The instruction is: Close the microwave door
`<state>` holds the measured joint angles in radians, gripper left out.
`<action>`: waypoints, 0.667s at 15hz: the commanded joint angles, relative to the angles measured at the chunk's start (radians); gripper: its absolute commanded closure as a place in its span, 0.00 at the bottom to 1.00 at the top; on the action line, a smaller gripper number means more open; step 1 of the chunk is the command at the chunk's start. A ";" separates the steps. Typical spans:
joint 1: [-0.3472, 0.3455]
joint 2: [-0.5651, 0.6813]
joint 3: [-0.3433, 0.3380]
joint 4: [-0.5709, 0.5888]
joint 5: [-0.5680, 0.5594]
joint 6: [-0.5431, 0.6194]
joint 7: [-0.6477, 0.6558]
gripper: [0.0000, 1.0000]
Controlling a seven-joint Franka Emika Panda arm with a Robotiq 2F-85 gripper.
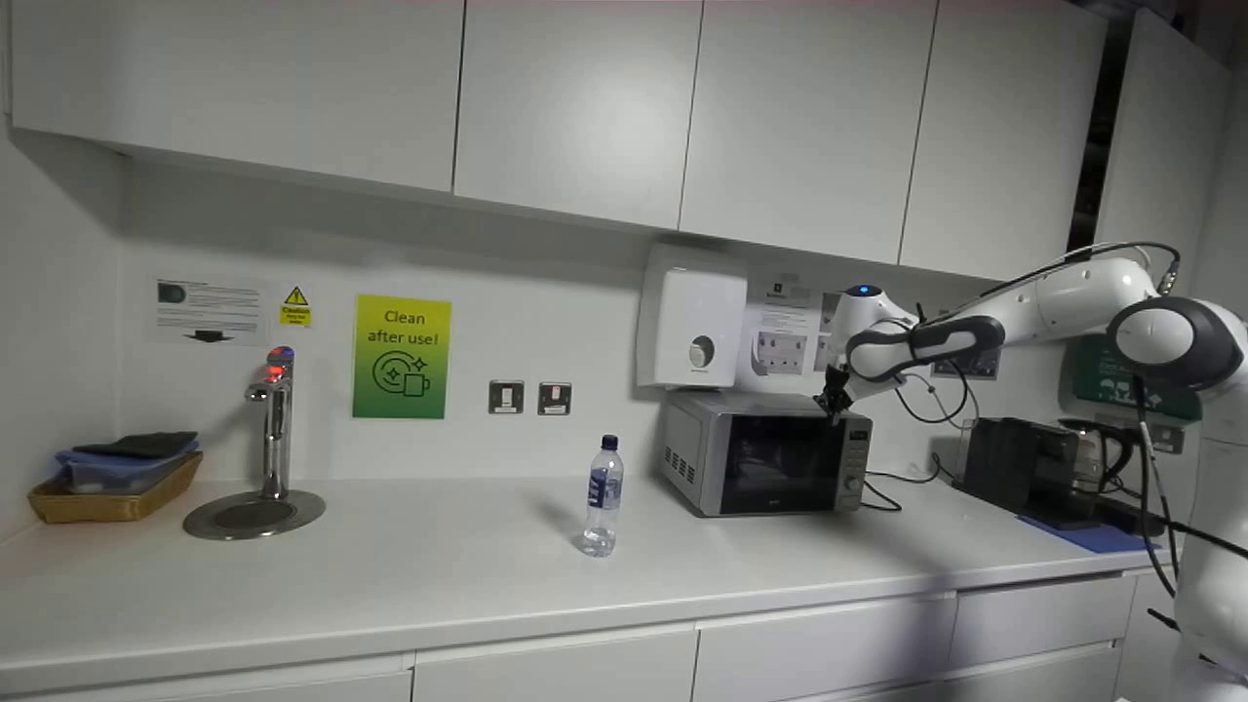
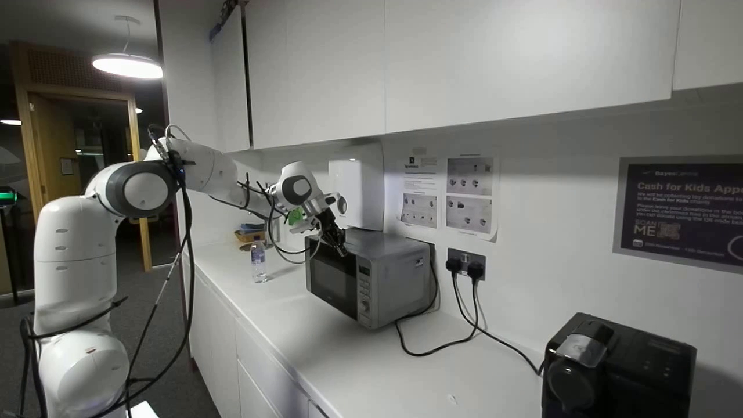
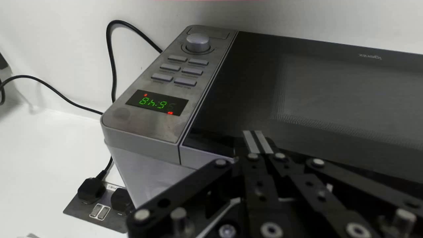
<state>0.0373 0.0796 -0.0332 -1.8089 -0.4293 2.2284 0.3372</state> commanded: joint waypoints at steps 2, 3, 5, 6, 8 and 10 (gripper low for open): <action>-0.010 -0.059 0.012 -0.016 0.054 -0.034 -0.150 1.00; -0.010 -0.076 0.017 -0.018 0.098 -0.067 -0.215 1.00; -0.011 -0.107 0.024 -0.020 0.199 -0.147 -0.358 1.00; -0.010 -0.122 0.026 -0.017 0.242 -0.195 -0.415 1.00; -0.008 -0.152 0.028 -0.004 0.318 -0.311 -0.525 1.00; -0.005 -0.178 0.027 0.012 0.370 -0.431 -0.622 0.81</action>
<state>0.0374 -0.0438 -0.0110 -1.8068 -0.1324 1.9338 -0.1449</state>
